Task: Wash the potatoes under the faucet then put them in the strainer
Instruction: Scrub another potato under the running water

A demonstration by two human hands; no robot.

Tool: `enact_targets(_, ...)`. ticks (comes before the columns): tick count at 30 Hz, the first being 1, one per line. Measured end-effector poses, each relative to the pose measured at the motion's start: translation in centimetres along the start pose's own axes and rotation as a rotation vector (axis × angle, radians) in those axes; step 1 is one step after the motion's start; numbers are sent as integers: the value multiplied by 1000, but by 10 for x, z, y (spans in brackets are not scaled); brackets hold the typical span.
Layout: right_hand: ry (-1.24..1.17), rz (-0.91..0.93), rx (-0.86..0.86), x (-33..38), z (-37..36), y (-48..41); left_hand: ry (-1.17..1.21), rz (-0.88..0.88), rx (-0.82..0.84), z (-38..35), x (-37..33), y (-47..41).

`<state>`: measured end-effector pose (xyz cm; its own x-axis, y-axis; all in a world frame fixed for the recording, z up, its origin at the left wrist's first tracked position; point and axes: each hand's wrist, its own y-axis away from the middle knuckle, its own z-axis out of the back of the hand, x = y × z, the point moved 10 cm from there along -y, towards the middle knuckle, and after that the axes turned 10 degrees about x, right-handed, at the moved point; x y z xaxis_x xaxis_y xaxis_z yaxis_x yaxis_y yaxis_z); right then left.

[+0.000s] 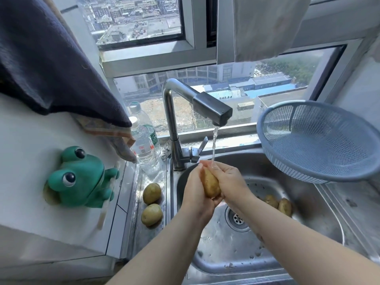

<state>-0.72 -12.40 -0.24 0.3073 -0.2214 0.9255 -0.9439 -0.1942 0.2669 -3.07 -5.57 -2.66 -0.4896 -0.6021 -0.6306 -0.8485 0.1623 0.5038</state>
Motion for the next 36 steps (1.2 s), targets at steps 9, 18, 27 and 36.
enact_targets(9, -51, -90, 405, 6, -16, 1, -280, -117, 0, 5, -21, -4)
enact_targets(18, 209, -71, 123, 6, -2, -11, -511, -40, 1, 7, -10, -14)
enact_targets(27, -88, -204, 377, -3, -19, -5, -158, 355, 129, 3, 8, -6)
enact_targets(36, 144, -10, 347, 15, -12, -11, -74, 450, 138, 4, 14, -4)
